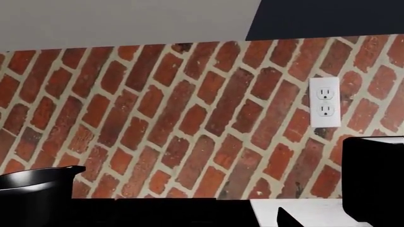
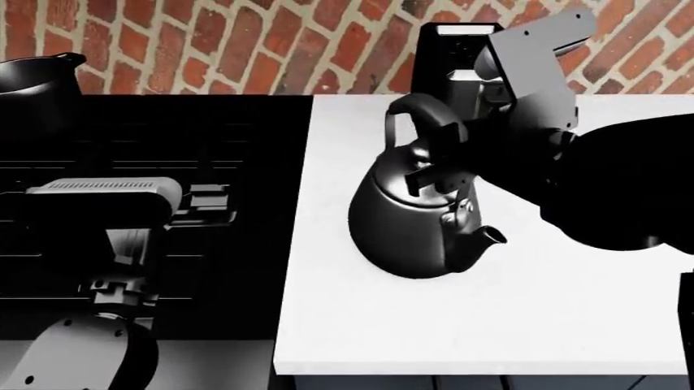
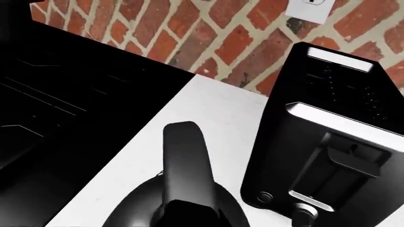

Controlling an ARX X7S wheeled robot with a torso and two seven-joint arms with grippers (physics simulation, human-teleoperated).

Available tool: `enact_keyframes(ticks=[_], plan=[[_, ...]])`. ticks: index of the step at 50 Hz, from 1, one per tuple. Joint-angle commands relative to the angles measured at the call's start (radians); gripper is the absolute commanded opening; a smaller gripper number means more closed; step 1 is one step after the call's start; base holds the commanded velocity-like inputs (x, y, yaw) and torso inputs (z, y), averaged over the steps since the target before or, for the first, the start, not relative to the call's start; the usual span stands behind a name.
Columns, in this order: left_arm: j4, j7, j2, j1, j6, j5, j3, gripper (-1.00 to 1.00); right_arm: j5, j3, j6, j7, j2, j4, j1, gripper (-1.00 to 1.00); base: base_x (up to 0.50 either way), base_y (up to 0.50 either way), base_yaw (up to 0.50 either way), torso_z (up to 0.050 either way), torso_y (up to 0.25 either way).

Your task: Pick the kettle from the counter and place it on a stove burner. Then turn the burner on.

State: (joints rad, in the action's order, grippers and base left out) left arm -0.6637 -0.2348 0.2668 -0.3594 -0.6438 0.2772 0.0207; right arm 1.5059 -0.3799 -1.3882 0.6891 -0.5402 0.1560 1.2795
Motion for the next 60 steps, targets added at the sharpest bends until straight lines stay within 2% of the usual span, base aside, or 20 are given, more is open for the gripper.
enact_keyframes(ticks=[1, 11, 30, 60], plan=[[0.000, -0.005, 0.005, 0.000, 0.001, 0.005, 0.000, 1.00, -0.004, 0.040, 0.052, -0.013, -0.010, 0.074, 0.029, -1.00, 0.00, 0.00, 0.00, 0.000, 0.000], [0.001, -0.010, 0.008, 0.000, 0.003, 0.008, 0.001, 1.00, 0.040, 0.081, 0.077, 0.008, -0.024, 0.121, 0.063, -1.00, 0.00, 0.00, 0.00, 0.000, 0.002], [-0.019, -0.022, 0.019, -0.003, -0.009, 0.027, -0.020, 1.00, -0.016, 0.064, 0.121, -0.070, -0.021, 0.179, 0.059, -1.00, 0.00, 0.00, 0.00, 0.000, 0.002], [-0.034, -0.036, 0.029, -0.005, -0.017, 0.051, -0.033, 1.00, -0.043, -0.006, 0.086, -0.062, -0.033, 0.205, 0.125, -1.00, 0.00, 0.49, 0.00, 0.001, 0.002]])
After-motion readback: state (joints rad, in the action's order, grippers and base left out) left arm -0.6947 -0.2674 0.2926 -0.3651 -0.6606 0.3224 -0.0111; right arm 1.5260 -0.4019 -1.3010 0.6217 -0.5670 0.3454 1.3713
